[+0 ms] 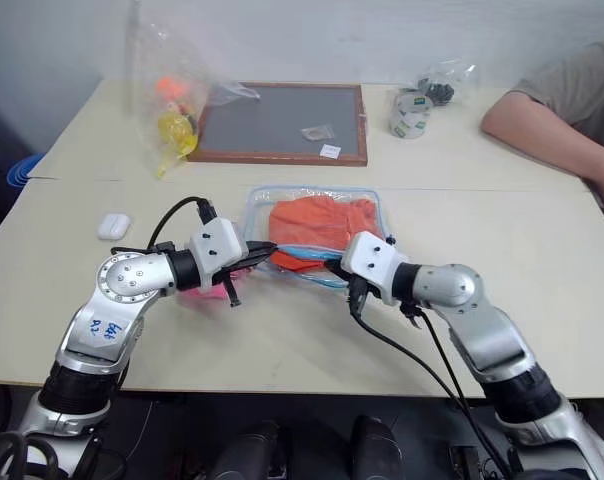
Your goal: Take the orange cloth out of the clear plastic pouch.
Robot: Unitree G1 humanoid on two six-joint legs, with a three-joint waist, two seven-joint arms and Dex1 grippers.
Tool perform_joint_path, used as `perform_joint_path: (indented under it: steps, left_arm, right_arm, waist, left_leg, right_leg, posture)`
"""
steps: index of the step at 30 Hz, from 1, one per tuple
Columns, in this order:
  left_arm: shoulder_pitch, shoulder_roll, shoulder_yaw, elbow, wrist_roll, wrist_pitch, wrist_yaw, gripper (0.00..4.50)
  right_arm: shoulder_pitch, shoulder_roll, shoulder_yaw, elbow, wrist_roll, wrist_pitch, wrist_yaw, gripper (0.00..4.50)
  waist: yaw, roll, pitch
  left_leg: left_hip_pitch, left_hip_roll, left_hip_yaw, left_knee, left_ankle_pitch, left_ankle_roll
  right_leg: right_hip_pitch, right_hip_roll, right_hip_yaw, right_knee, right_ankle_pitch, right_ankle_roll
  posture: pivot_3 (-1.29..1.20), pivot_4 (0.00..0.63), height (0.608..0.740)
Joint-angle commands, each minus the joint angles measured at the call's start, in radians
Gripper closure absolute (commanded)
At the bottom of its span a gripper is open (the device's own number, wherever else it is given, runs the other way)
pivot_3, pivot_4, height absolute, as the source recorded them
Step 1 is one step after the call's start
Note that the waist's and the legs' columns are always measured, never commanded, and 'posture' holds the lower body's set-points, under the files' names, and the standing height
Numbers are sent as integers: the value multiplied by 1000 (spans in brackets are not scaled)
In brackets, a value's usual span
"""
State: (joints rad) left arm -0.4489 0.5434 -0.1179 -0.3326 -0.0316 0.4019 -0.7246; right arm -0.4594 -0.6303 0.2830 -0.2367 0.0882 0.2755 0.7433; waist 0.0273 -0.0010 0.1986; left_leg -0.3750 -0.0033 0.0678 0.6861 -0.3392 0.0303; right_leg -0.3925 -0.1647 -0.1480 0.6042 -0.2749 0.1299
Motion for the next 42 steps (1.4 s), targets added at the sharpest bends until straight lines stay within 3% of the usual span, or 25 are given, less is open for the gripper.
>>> perform_joint_path:
  steps: [1,4,11,21,28,32,35,42]
  left_arm:
    - [-14,-12,10,-52,-11,12,25,4500]
    - [-34,-24,12,-59,-15,34,37,4500]
    - [-41,-27,5,-86,-23,57,37,4500]
    - [-73,-42,0,-94,-26,91,50,4500]
    - [-103,-61,2,-86,-29,113,70,4500]
    - [-101,-63,0,-90,-30,120,75,4500]
    - [-96,-62,3,-92,-34,126,79,4500]
    - [-103,-107,43,-65,-82,198,126,4500]
  right_arm:
    - [-12,-5,38,59,-131,-142,-29,4211]
    - [-15,-5,54,127,-217,-230,-55,3617]
    - [-59,57,63,225,-369,-298,-164,1188]
    - [-135,74,161,357,-592,-473,-213,1188]
    - [-264,177,229,611,-757,-478,-353,1188]
    - [-316,239,221,752,-757,-453,-405,1188]
    - [-317,261,210,778,-722,-453,-382,1752]
    - [-205,230,158,596,-575,-425,-195,4130]
  waist:
    - [-2,0,0]
    - [-4,0,0]
    - [-10,0,0]
    - [-13,0,0]
    - [-31,0,0]
    - [-32,0,0]
    - [-31,-1,-1]
    - [-28,-1,-1]
  left_leg:
    - [0,0,0,0,0,0]
    - [0,0,0,0,0,0]
    - [0,1,0,0,0,0]
    - [0,1,0,0,0,0]
    - [1,1,0,0,1,-1]
    - [3,2,0,0,1,-2]
    - [4,1,-1,0,1,-2]
    - [3,1,-2,0,1,-2]
  right_leg:
    - [0,0,0,0,0,0]
    - [0,0,0,0,0,0]
    - [0,1,0,0,0,0]
    - [0,1,0,0,0,0]
    - [0,1,0,1,0,0]
    - [1,1,0,2,0,-1]
    - [3,1,1,2,0,-1]
    - [3,1,1,2,0,-1]
  posture:
    - [0,150,740]
    - [0,150,740]
    - [0,150,740]
    - [0,150,740]
    - [0,150,740]
    - [0,150,740]
    - [0,150,740]
    - [0,150,740]
